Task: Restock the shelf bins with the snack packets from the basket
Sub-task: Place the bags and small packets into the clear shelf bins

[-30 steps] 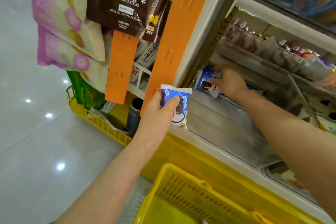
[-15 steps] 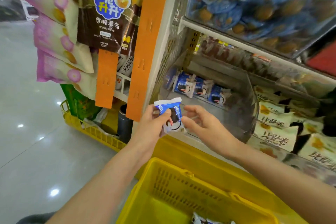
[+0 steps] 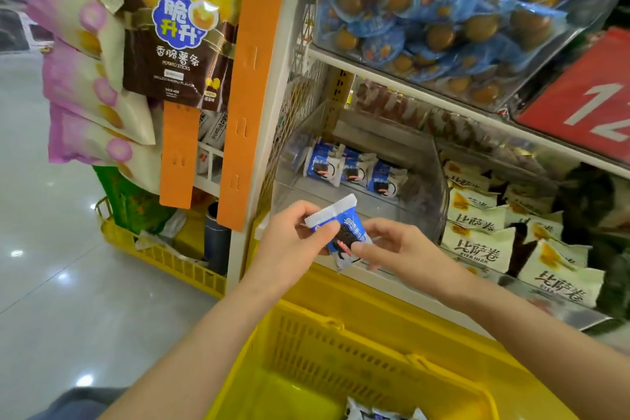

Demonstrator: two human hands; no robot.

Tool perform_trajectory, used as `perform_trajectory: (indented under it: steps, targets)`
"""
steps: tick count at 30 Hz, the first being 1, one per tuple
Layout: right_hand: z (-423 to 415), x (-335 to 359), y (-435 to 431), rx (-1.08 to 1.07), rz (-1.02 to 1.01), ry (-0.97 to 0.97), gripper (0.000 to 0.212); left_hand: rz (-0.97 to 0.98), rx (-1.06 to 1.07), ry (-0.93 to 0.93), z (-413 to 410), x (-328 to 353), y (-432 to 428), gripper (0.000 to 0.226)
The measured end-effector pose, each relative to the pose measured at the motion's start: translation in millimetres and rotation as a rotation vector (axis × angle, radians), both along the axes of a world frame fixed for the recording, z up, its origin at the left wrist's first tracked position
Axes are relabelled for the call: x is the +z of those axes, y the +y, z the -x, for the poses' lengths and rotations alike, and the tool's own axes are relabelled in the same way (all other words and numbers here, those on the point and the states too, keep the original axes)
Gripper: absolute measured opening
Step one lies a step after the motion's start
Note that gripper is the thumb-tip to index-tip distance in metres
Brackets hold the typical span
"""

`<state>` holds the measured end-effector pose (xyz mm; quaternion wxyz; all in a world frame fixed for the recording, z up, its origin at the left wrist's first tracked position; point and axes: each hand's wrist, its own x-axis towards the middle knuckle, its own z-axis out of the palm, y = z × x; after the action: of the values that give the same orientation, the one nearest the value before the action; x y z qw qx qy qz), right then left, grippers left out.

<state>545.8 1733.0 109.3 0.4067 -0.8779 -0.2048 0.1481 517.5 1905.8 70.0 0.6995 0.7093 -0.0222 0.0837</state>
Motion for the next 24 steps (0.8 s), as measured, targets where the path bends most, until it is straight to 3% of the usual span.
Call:
perform_trajectory:
  steps: [4, 7, 12, 15, 20, 24]
  targets:
    - [-8.8, 1.3, 0.7, -0.064, 0.021, -0.118, 0.031, -0.352, 0.077, -0.172, -14.3, 1.0, -3.6, 0.005]
    - [-35.9, 6.9, -1.2, -0.196, 0.012, -0.223, 0.022, -0.667, 0.202, -0.265, -37.5, 2.1, 10.2, 0.030]
    - [-106.3, 14.5, -0.6, -0.400, 0.085, -0.330, 0.033, -0.934, 0.209, -0.293, -59.5, -8.5, 27.5, 0.032]
    - [-146.1, 7.7, 2.5, -0.475, 0.141, -0.324, 0.043, -0.990, 0.149, -0.379, -63.0, -12.8, 25.0, 0.035]
    - [-191.6, -17.7, 11.3, -0.384, 0.554, -0.323, 0.045, -0.979, 0.121, -0.447, -69.8, -17.7, 30.2, 0.039]
    - [-211.5, -31.3, 19.8, -0.313, 0.604, -0.299, 0.049, -0.951, 0.129, -0.465, -71.8, -18.6, 30.4, 0.033]
